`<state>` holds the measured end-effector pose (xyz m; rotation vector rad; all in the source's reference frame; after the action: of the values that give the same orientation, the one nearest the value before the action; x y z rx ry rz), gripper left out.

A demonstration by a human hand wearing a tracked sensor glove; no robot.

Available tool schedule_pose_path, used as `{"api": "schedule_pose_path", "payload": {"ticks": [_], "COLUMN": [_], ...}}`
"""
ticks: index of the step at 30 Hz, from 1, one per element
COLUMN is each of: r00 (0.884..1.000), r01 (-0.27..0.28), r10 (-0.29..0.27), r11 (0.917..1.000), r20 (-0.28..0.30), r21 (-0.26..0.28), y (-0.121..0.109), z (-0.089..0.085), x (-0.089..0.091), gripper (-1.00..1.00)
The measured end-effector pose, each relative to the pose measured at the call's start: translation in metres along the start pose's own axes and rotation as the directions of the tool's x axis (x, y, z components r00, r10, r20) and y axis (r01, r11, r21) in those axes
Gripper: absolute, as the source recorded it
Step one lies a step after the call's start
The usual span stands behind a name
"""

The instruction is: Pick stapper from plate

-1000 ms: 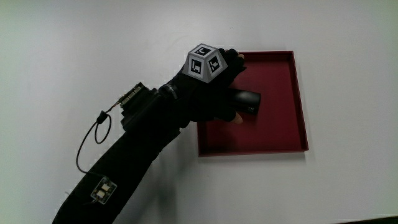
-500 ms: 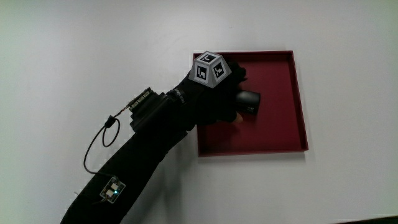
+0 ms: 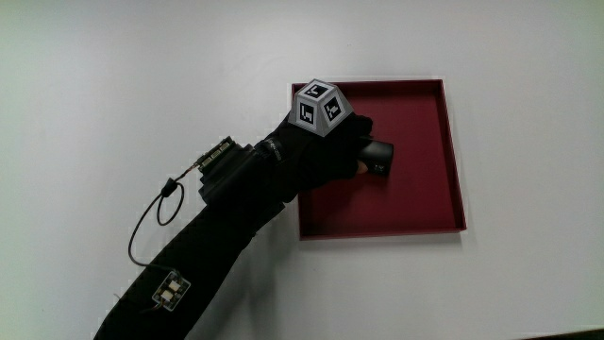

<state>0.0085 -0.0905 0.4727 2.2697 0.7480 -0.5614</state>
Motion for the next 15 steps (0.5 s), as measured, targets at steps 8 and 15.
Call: {"api": "schedule_pose_path", "payload": {"ticks": [8, 15], "r00": [1.000, 0.998], "r01": [0.017, 0.067], "r10": [-0.017, -0.066], "r11": [0.9998, 0.9958], "r20": [-0.007, -0.024], "r21": [0.007, 0.062], "y": [-0.001, -0.018], "z": [-0.001, 0.019], "x": [0.001, 0.012], "gripper": [1.00, 1.00]}}
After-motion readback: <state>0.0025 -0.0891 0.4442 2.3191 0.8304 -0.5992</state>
